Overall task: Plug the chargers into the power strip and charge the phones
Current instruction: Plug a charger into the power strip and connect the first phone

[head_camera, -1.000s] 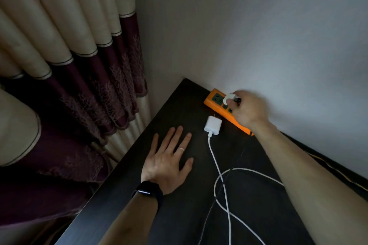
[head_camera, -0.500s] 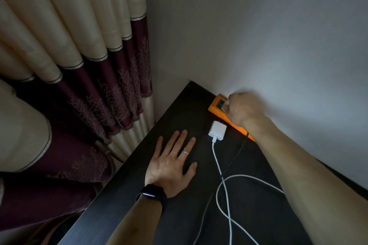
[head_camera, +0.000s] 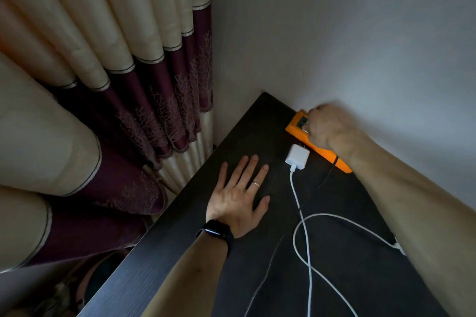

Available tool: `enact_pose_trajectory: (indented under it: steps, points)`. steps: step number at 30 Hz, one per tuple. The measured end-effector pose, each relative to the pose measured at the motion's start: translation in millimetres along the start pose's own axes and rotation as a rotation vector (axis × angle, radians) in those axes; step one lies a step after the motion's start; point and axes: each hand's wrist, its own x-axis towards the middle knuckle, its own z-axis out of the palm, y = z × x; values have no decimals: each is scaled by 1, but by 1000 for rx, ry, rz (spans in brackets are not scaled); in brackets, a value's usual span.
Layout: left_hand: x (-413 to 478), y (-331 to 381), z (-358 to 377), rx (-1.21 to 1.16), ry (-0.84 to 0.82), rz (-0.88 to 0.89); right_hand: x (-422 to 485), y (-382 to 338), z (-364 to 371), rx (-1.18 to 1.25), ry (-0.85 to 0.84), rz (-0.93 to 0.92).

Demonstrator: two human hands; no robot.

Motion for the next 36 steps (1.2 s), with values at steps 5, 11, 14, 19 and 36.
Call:
enact_pose_trajectory:
  steps: [5,11,14,19,36]
  points:
    - [-1,0,-1,-20,-13,0,-4,7,11,134,78,0]
    - [3,0,-1,2,-3,-21,3,9,12,144,90,-57]
    - [2,0,0,10,-12,-21,4,4,12,208,115,-47]
    - [-3,1,-2,13,-26,-26,1,0,12,200,113,11]
    - [-71,3,-63,-261,-241,-122,-283,-95,112,1255,22,395]
